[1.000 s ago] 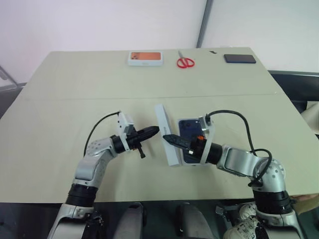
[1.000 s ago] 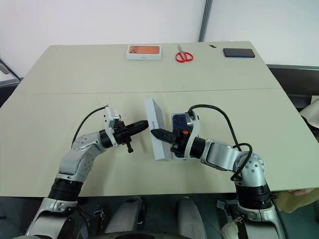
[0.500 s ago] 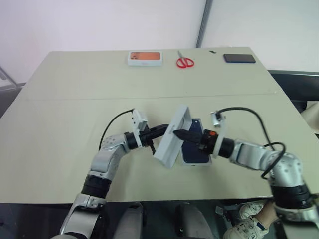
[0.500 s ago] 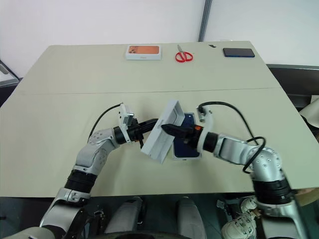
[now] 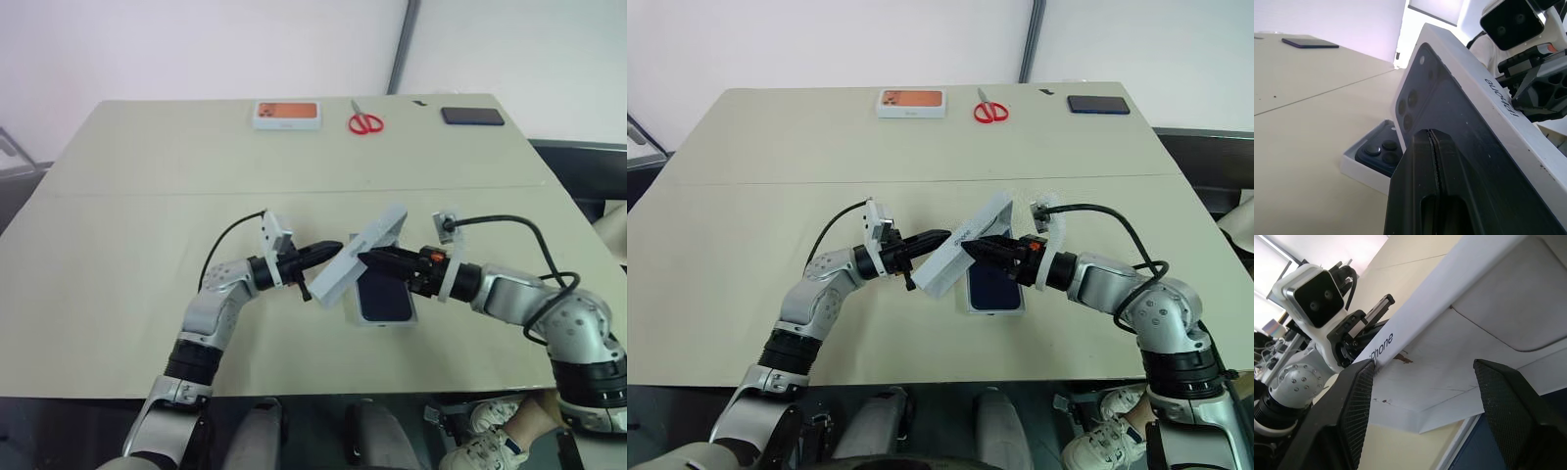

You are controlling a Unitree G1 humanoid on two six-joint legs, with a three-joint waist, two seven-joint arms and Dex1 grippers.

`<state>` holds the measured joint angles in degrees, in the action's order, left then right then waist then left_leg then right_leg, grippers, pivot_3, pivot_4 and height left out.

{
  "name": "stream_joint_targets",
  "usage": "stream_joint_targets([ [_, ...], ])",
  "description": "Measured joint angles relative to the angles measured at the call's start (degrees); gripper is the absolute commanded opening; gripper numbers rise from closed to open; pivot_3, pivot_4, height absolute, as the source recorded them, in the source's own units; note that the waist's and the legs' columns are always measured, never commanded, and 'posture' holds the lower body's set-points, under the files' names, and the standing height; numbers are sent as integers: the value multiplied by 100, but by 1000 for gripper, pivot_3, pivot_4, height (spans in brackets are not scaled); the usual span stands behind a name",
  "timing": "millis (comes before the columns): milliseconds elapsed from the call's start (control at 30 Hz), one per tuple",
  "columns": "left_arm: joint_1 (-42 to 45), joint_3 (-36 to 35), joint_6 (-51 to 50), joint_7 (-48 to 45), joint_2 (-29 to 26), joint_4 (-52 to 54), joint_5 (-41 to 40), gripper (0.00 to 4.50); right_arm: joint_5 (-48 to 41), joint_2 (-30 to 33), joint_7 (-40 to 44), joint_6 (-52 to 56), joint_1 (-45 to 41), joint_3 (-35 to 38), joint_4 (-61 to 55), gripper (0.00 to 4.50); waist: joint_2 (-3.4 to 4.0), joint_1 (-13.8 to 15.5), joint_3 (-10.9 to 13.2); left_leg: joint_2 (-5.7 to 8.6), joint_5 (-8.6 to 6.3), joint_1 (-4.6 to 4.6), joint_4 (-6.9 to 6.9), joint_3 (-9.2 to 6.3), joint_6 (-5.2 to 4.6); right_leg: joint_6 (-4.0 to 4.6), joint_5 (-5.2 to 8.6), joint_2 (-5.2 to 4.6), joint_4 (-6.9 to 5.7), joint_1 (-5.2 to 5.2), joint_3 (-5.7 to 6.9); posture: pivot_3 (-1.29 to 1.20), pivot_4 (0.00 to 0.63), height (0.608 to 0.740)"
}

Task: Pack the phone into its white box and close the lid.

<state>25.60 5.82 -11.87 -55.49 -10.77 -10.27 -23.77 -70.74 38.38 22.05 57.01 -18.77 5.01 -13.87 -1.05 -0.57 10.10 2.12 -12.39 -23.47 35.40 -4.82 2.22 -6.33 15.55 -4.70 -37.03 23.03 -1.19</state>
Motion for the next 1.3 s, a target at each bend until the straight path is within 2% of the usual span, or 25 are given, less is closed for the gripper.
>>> stream_joint_targets([
  [233,-13,9,-12,63,25,217,-52,0,539,130,485,-42,-132,52,128,3353,0,0,0,0,0,4,0,0,0,0,0,0,2,-4,0,0,150,740],
  [433,-13,7,-14,80,35,220,-57,0,1108,710,1287,-132,-86,43,153,3353,0,1,0,1,0,9,0,-2,0,0,0,0,5,-13,5,0,150,740],
  [667,-9,3,-18,85,35,220,-60,0,2247,1070,1977,-320,211,-444,426,3353,3,-15,5,1,0,4,-1,2,0,0,1,0,5,-4,2,0,150,740],
  [800,-6,-26,-26,102,10,214,-64,0,2680,1045,2151,-518,120,-464,583,3353,2,-1,6,2,0,4,0,1,1,0,0,0,5,-6,3,0,150,740],
  [967,55,-248,-85,240,-113,79,-65,0,2809,692,2122,-628,-86,-395,750,3353,1,-9,7,1,0,4,-1,0,1,-1,0,1,4,-4,3,0,150,740],
  [1233,579,-532,-252,673,-552,-803,215,0,3841,244,1980,-1781,-226,-516,736,3353,0,-8,7,7,0,4,0,-1,1,-3,1,0,2,-4,4,0,150,740],
  [1300,700,-362,-266,664,-617,-1106,452,0,4117,147,1948,-1993,-225,-694,741,2829,0,-9,7,9,0,4,0,-1,1,-3,1,1,2,-4,5,0,150,740],
])
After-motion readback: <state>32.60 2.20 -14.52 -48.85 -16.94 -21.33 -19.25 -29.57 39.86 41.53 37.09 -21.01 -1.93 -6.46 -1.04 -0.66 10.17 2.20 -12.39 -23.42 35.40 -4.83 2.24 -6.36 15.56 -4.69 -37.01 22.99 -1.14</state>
